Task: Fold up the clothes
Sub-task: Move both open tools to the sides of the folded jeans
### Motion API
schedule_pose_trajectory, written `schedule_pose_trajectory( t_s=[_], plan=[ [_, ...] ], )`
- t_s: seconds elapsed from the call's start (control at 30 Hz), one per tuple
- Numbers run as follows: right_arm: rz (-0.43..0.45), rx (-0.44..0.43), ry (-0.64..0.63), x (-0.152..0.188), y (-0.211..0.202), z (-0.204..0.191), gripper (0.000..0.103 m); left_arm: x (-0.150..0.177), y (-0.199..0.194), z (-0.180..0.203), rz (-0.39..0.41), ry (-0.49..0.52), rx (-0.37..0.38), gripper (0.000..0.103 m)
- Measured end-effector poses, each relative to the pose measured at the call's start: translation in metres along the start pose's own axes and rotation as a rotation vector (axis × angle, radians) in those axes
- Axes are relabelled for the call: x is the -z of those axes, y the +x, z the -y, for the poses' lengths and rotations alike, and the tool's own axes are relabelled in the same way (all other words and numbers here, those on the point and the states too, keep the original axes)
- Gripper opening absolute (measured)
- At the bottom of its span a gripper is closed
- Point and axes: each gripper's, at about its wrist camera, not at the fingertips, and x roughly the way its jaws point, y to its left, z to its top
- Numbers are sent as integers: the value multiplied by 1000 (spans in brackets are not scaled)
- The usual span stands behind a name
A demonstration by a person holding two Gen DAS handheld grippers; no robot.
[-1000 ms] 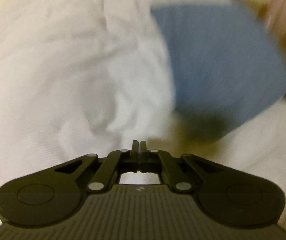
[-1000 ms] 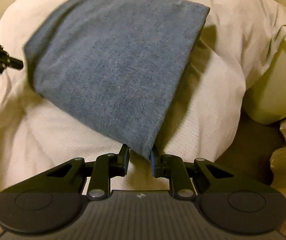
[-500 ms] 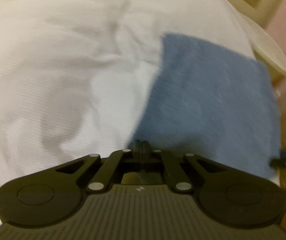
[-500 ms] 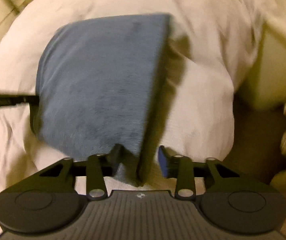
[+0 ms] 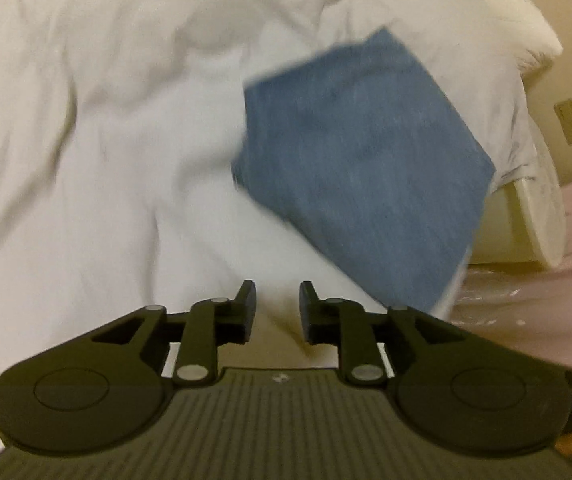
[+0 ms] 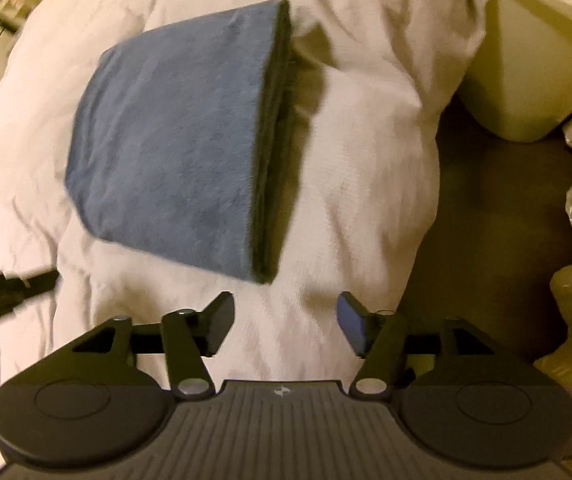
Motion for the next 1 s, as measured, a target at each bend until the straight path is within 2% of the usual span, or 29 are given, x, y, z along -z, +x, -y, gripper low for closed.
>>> schedule_pose_trajectory(
  t_s=[0.03, 0.13, 0.27, 0.4, 0.53, 0.6, 0.67, 0.73, 1.0],
  plan=[
    [-12, -9, -15, -5, -3, -2, 65, 6, -1, 4, -5, -27, -1, 22],
    [-37, -37, -65, -24, -13, -6, 71, 8, 6, 23, -25, -36, -79, 29],
    [-89, -47, -179, -60, -14, -15, 76, 12, -1, 48, 34, -74, -191, 32],
    [-149, -47, -333, -98, -13, -19, 81, 13, -5, 73, 95, -176, -273, 35],
    [-199, -65, -481, -135, -19, -18, 83, 16, -6, 109, 151, -274, -300, 35],
    [-210, -95, -546, -150, -27, -10, 85, 17, -7, 127, 179, -323, -313, 42],
    [-219, -118, -590, -166, -33, 0, 86, 18, -7, 145, 207, -372, -325, 43],
    [-224, -133, -607, -181, -35, 11, 86, 20, -7, 164, 235, -421, -337, 43],
    [-250, -211, -686, -216, -39, 20, 86, 28, -26, 205, 308, -477, -413, 45]
  ],
)
